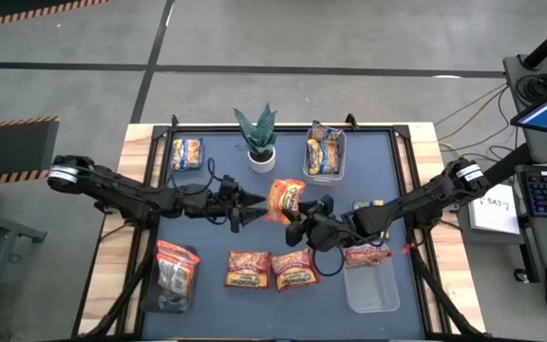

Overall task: Sort Maruchan noodles
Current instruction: Put the orange instant noodle pack into the gray bin

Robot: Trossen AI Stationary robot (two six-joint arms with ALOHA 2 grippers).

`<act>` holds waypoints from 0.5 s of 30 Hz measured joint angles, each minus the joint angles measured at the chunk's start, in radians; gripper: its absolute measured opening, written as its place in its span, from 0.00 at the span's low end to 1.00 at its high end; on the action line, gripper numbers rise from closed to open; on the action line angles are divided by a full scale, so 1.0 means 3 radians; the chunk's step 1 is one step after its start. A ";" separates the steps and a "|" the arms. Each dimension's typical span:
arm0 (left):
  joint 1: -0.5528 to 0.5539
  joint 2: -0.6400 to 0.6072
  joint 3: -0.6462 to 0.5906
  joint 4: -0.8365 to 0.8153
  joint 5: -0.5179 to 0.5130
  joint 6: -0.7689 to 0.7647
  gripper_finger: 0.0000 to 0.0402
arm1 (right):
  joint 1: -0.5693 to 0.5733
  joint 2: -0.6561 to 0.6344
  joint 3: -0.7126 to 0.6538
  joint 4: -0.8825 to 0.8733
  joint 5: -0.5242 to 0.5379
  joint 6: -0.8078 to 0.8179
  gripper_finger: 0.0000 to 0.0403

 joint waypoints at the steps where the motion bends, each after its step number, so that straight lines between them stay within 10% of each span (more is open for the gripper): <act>1: 0.0007 0.0053 -0.0001 0.0032 0.0002 0.0014 0.72 | 0.0003 0.0000 0.0000 0.0004 0.0000 -0.0060 0.37; 15: 0.0217 0.0399 -0.0017 0.0451 0.0423 0.0218 0.71 | 0.0200 0.0000 0.0000 0.0305 0.0048 -0.0214 0.37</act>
